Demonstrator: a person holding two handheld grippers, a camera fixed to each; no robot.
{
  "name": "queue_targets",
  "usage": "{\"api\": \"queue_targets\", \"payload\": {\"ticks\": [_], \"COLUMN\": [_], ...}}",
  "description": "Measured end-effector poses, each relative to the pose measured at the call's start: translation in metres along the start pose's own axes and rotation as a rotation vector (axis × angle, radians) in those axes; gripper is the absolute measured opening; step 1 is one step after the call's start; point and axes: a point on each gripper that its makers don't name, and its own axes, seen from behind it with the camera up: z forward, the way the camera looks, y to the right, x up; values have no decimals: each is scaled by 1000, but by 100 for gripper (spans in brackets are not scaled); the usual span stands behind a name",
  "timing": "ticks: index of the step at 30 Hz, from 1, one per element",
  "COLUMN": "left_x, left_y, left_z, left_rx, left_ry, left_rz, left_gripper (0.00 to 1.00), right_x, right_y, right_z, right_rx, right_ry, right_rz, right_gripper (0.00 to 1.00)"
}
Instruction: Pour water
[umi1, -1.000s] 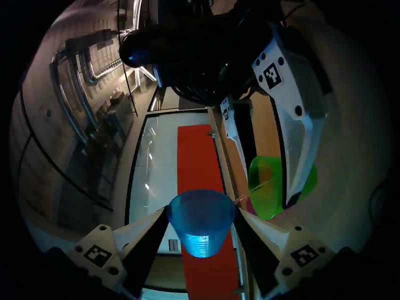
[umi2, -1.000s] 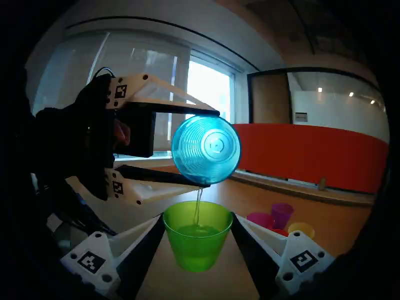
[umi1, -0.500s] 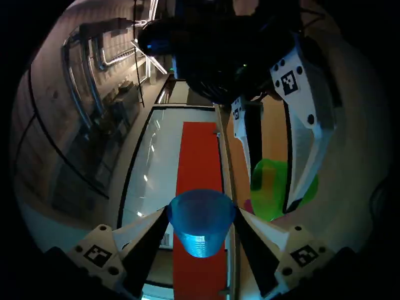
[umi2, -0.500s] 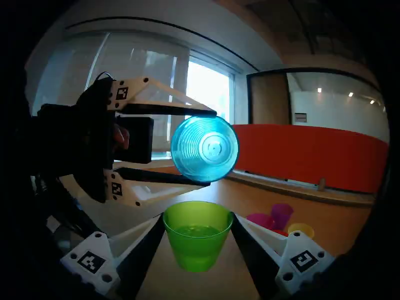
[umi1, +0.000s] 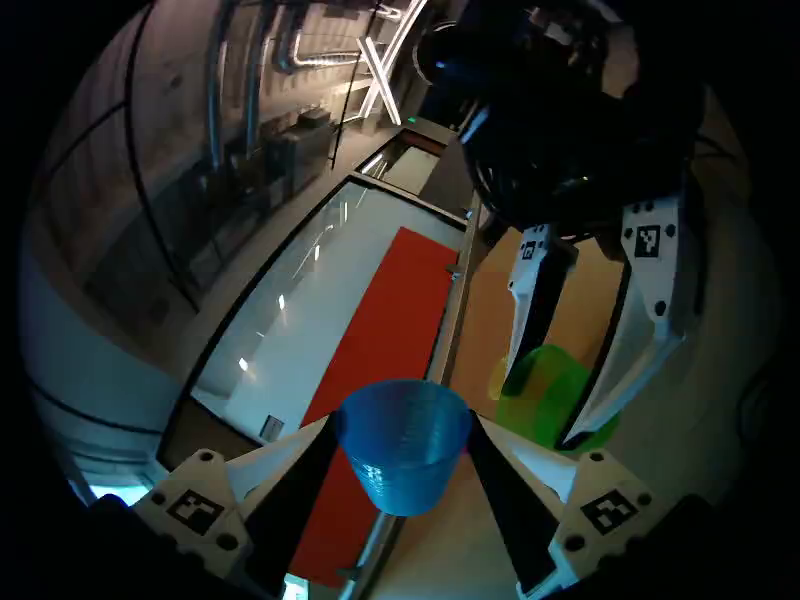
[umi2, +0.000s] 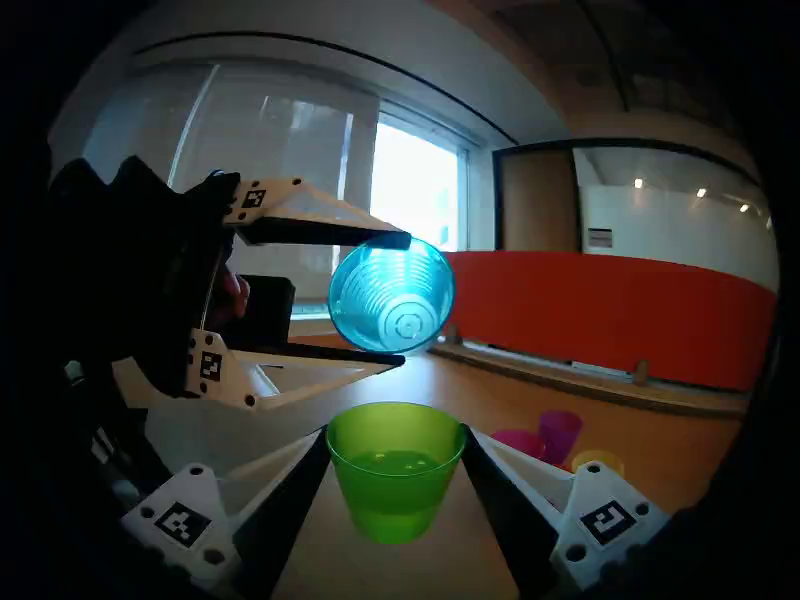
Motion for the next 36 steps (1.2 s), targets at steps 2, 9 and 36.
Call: {"api": "queue_targets", "payload": {"ticks": [2,9,36], "left_x": [-4,-20,-94], "left_y": [-2,-7,63], "left_z": [-1,-5,-8], "left_rx": [2,-3,-148], "left_ry": [-10,-45,-254], "left_rz": [-77,-366,-1042], "left_gripper": [88,88,88], "right_x": [2,6,-21], "right_y": [0,3,30], "right_z": [0,-1,-25], "right_rx": [-4,-15,-31], "right_ry": [0,-1,-116], "right_rz": [-2,-9,-31], "right_gripper": [94,94,94]}}
